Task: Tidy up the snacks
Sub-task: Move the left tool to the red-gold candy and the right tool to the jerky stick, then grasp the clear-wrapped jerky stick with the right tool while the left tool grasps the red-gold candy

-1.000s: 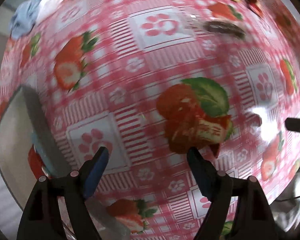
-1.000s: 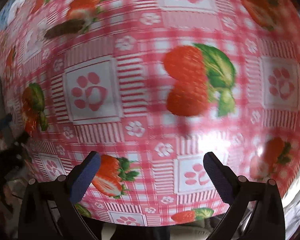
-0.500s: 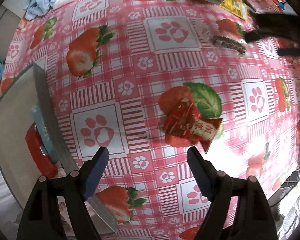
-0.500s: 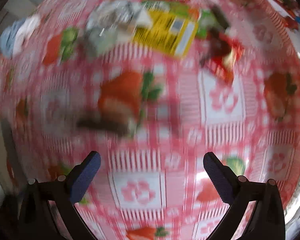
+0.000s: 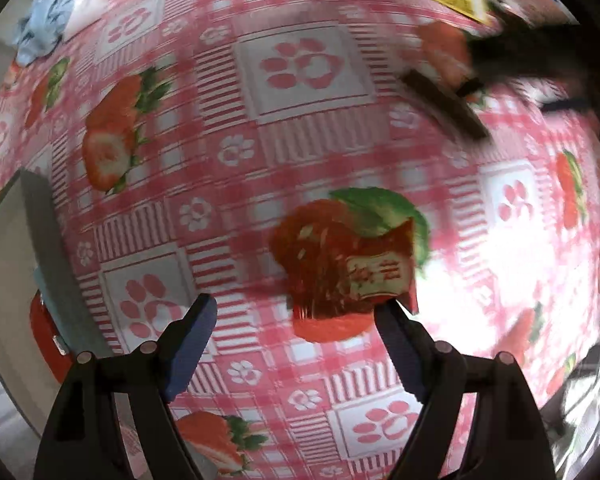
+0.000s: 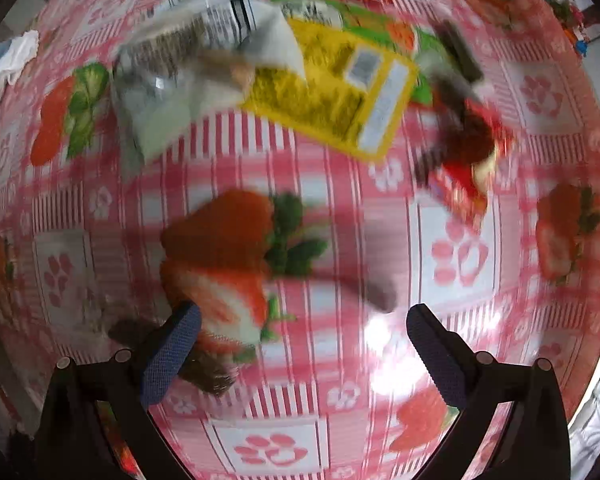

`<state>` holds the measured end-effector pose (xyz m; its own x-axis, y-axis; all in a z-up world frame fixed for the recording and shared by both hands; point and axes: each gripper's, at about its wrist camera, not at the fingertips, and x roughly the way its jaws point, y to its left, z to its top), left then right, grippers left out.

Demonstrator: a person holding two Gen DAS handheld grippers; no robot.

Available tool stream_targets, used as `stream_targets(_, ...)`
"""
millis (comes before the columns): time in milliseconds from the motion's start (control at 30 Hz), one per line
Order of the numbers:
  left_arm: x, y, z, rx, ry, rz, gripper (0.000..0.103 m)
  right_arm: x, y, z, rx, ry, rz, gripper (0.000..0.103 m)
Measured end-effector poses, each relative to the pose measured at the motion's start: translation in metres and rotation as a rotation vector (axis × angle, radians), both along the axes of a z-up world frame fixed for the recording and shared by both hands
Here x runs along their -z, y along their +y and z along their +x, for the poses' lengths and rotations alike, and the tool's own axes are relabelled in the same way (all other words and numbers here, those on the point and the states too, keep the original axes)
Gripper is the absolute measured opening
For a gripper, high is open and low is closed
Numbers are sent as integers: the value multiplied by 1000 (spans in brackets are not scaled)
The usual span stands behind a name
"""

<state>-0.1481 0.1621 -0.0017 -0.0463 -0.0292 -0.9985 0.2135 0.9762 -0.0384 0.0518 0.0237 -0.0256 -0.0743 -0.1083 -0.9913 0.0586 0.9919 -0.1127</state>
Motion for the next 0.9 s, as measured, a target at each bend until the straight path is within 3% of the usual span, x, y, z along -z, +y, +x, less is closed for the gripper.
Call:
stream_targets(100, 4, 15, 7, -44, 22, -4, 84, 5, 1, -16, -15, 71, 58, 103)
stream_targets(233, -4, 31, 2, -38, 28, -15, 84, -3, -11, -24, 5, 62, 50, 103)
stream_targets(400, -32, 57, -22, -45, 9, -102, 84, -16, -19, -18, 81, 51, 161, 103)
stream_targets(567, -52, 40, -26, -53, -33, -132, 84, -20, 36, 0, -73, 50, 204, 103)
stream_targets(833, -34, 69, -17, -410, 113, -234, 84, 1, 94, 30, -270, 90, 92, 103)
stream_targets(900, -30, 77, -17, -489, 146, -261, 84, 10, 112, 18, -289, 87, 80, 103)
